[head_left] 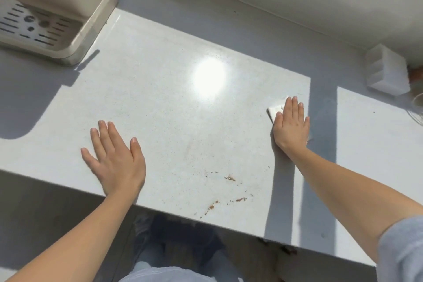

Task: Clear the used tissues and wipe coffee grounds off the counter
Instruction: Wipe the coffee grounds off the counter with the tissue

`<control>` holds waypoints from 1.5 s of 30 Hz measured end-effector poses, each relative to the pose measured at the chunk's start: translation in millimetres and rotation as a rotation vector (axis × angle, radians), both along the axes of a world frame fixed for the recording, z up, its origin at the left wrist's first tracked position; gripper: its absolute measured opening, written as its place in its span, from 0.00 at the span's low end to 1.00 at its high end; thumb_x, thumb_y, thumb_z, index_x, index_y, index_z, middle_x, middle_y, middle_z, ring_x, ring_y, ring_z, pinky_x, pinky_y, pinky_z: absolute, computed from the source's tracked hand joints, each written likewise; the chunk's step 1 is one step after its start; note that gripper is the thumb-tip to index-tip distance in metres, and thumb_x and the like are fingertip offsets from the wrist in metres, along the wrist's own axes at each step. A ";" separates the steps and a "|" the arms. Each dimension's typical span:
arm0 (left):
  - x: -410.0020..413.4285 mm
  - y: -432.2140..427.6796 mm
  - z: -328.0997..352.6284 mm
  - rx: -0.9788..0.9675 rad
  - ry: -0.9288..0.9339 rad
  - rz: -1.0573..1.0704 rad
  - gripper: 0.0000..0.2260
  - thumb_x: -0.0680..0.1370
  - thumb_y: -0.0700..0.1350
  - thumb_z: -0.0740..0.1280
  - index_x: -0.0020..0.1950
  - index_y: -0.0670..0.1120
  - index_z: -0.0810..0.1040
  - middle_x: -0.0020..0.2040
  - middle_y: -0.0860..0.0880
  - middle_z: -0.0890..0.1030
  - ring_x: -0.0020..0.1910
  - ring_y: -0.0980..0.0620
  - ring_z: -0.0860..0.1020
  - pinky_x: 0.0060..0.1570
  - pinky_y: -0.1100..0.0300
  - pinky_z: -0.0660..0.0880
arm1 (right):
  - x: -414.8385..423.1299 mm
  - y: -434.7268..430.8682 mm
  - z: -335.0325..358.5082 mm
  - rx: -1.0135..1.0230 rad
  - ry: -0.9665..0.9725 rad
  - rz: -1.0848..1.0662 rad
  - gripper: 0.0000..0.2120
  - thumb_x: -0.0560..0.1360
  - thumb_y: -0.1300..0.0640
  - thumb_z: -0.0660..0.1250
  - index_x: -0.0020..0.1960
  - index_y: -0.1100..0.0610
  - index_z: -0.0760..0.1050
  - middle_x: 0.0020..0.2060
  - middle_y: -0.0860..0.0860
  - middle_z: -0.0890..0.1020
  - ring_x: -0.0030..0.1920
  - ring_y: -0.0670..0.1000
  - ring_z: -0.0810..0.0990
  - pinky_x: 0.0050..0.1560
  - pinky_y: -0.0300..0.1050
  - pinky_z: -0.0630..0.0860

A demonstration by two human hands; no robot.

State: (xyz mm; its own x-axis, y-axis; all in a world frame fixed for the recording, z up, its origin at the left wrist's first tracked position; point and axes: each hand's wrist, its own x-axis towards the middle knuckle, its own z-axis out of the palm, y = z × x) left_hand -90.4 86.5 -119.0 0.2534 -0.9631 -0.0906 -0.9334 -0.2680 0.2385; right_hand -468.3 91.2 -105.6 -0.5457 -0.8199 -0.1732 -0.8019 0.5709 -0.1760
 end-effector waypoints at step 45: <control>113.1 -69.3 1.7 -0.128 0.149 -0.398 0.21 0.80 0.50 0.54 0.71 0.45 0.61 0.74 0.46 0.63 0.72 0.45 0.59 0.72 0.48 0.53 | 198.0 108.0 0.1 0.082 0.064 0.117 0.30 0.78 0.45 0.34 0.77 0.54 0.35 0.77 0.47 0.36 0.76 0.44 0.34 0.76 0.48 0.34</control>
State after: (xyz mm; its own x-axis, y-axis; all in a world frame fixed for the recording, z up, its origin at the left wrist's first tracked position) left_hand 22.8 17.2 -117.3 -0.1462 -0.9889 0.0279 -0.9110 0.1456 0.3858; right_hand -270.3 199.2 -105.5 -0.4592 -0.8632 -0.2098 -0.8720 0.4831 -0.0789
